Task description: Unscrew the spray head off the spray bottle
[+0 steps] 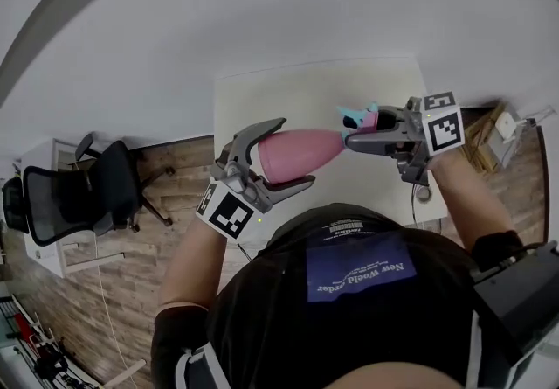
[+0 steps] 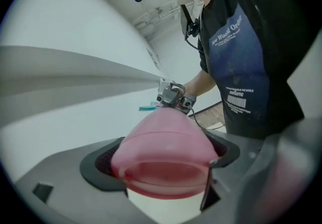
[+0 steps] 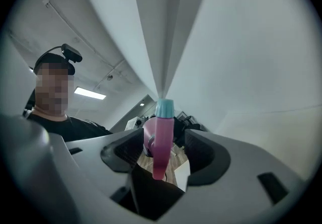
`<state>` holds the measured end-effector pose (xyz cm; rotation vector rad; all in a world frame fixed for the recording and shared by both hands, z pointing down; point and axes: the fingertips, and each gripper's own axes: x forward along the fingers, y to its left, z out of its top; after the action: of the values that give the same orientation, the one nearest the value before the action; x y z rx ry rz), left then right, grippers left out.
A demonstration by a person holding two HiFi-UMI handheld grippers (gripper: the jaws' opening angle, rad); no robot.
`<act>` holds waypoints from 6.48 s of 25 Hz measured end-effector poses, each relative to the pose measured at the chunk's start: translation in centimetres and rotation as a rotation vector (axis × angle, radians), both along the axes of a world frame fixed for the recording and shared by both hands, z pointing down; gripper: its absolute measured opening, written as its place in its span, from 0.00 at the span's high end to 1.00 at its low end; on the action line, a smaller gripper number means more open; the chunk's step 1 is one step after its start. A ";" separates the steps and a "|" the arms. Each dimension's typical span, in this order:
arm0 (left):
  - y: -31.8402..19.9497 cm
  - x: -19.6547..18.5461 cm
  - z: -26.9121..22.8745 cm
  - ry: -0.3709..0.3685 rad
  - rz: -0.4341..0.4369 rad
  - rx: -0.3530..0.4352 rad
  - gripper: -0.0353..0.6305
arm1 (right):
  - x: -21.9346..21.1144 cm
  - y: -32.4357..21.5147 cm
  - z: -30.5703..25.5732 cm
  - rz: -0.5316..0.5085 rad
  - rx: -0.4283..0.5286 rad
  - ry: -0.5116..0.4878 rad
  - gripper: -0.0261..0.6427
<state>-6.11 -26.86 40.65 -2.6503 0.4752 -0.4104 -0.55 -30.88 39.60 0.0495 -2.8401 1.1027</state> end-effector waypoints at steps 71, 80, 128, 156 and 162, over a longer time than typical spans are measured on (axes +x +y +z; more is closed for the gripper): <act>2.6 -0.4 -5.4 0.522 0.273 -0.721 0.19 | -1.6 4.4 -5.9 -0.219 0.528 -0.026 0.78; 2.2 -0.4 -4.4 0.618 0.331 -0.954 0.19 | -1.3 5.8 -4.9 -0.293 0.840 0.008 0.78; 4.1 0.4 -3.4 0.040 0.213 -0.005 0.19 | 0.9 1.7 -0.5 -0.220 -0.319 -0.100 0.43; 3.5 0.6 -4.3 0.262 0.219 -0.450 0.19 | -1.3 4.8 -3.1 -0.261 0.522 0.110 0.77; 2.9 0.0 -4.3 0.398 0.264 -0.665 0.19 | -1.1 6.1 -3.2 -0.309 0.921 0.199 0.77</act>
<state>-6.08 -23.92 36.39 -3.4033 0.0920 0.0697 -1.69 -24.83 36.40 -0.1928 -2.7642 -0.2888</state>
